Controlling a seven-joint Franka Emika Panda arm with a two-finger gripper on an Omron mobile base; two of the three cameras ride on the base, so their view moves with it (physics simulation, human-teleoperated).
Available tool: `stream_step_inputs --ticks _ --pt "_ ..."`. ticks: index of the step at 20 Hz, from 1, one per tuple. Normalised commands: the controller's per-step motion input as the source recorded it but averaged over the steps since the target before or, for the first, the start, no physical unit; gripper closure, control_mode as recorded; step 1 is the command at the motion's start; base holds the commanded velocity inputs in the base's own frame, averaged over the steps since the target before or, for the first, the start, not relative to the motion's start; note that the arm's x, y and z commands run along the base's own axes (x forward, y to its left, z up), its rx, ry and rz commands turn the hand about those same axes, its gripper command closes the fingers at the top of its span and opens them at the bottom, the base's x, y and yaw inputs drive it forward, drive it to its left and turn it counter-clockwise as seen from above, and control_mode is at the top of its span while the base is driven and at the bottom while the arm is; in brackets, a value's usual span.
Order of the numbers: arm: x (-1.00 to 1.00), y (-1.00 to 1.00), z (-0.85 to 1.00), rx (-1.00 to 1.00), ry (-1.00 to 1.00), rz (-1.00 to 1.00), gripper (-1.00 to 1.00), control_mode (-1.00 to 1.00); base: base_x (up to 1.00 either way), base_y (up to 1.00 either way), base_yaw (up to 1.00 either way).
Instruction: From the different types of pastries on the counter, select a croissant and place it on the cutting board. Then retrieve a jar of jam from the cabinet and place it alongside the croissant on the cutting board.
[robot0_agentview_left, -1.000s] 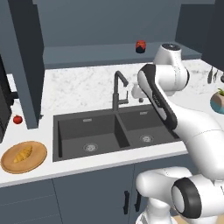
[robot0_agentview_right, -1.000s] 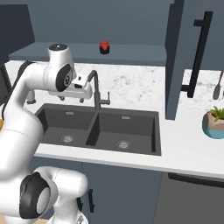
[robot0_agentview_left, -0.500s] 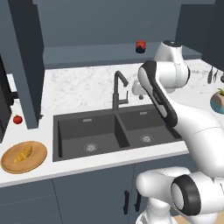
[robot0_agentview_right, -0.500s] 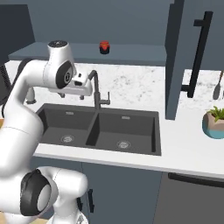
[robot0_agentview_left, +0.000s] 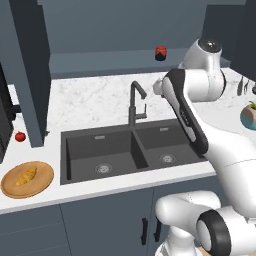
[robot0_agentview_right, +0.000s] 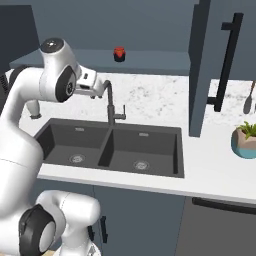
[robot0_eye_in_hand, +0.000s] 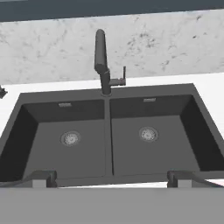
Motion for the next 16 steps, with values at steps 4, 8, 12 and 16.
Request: stream_step_inputs --ticks 4,8,12,16 --pt "0.05 -0.24 0.33 0.0 -0.26 -0.06 -1.0 -1.0 0.0 0.0 0.0" --pt "0.22 -0.14 0.11 0.0 -0.11 -0.01 -1.0 -1.0 0.0 0.0 0.0" --pt "0.27 -0.23 0.1 0.0 -0.01 -0.05 -1.0 -1.0 0.0 0.0 0.0" --pt "0.42 -0.15 0.49 0.0 -0.02 -0.08 -1.0 -1.0 0.0 0.0 0.0"
